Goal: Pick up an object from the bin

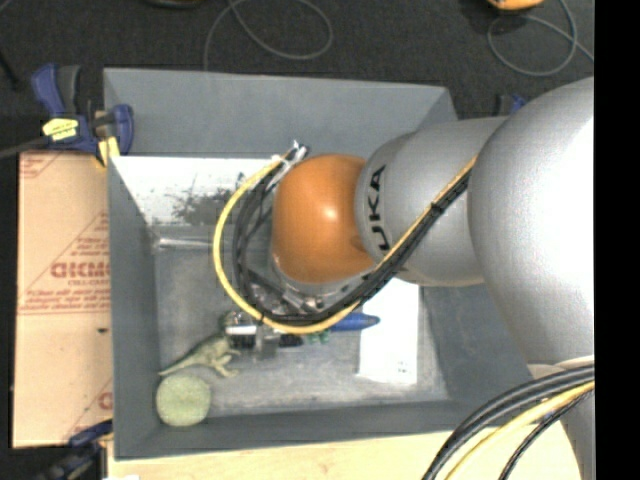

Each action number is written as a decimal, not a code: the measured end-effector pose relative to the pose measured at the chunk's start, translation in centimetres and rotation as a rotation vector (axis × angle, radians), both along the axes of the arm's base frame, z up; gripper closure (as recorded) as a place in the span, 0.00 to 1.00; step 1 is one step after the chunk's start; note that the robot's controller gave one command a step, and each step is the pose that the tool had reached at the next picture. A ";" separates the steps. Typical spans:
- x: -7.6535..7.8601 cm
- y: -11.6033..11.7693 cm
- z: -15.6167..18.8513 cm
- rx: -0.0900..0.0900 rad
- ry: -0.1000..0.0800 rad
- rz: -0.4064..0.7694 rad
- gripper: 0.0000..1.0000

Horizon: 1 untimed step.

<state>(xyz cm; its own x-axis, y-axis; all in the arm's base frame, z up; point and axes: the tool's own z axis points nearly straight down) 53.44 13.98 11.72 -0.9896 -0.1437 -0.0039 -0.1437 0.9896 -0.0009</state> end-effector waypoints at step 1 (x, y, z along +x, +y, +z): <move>0.0 -3.5 3.6 0.003 0.004 -0.007 1.00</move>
Offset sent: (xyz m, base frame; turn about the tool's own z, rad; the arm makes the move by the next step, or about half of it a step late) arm 0.0263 0.0014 0.1271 0.0233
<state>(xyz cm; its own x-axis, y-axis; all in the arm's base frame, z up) 53.41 10.51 15.28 -0.9906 -0.1365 -0.0003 -0.1365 0.9906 0.0031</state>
